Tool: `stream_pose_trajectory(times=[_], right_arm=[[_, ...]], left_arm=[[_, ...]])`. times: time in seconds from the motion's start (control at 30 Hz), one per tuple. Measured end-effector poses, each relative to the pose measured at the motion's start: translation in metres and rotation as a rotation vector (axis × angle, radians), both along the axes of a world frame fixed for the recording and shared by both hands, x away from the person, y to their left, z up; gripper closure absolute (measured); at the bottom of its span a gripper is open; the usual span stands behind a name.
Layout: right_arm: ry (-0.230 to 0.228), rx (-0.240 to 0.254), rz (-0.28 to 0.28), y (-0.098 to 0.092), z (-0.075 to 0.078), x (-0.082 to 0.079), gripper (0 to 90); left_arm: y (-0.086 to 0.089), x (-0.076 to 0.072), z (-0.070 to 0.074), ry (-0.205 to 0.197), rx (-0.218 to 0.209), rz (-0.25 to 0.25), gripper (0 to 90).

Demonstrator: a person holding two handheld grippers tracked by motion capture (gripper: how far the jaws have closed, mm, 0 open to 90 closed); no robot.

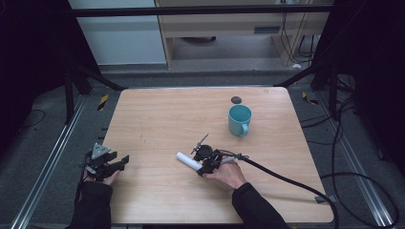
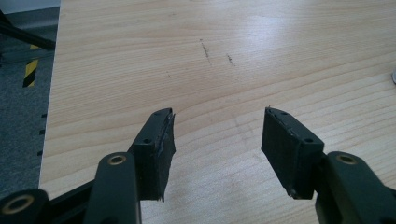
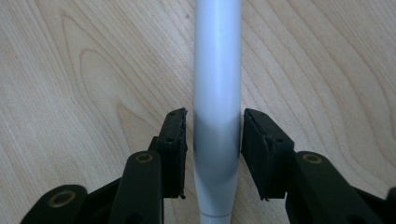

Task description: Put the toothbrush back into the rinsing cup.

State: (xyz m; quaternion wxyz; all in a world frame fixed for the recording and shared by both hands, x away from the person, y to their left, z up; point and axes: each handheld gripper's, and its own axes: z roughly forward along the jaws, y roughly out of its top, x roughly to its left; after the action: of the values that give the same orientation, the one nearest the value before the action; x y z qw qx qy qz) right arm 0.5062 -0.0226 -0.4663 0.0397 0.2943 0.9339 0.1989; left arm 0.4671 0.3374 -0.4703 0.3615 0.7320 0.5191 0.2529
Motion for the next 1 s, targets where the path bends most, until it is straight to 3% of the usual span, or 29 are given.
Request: stream_pose_trajectory(times=[0.27,0.7,0.87,1.0], right_arm=[[0.018,-0.030,-0.007,0.001,-0.004,0.001,64.6],[0.048,-0.025,-0.022,0.001,-0.003,0.003,66.8],[0.057,-0.001,-0.025,-0.002,0.006,0.002,67.0],[0.037,0.009,-0.023,-0.006,0.015,0.000,67.0]], left_arm=[[0.000,0.000,0.000,0.003,0.001,0.000,44.0],[0.000,0.000,0.000,0.003,0.003,0.002,44.1],[0.001,0.000,0.000,0.001,0.002,0.002,44.1],[0.000,0.000,0.000,0.001,0.002,0.002,44.1]])
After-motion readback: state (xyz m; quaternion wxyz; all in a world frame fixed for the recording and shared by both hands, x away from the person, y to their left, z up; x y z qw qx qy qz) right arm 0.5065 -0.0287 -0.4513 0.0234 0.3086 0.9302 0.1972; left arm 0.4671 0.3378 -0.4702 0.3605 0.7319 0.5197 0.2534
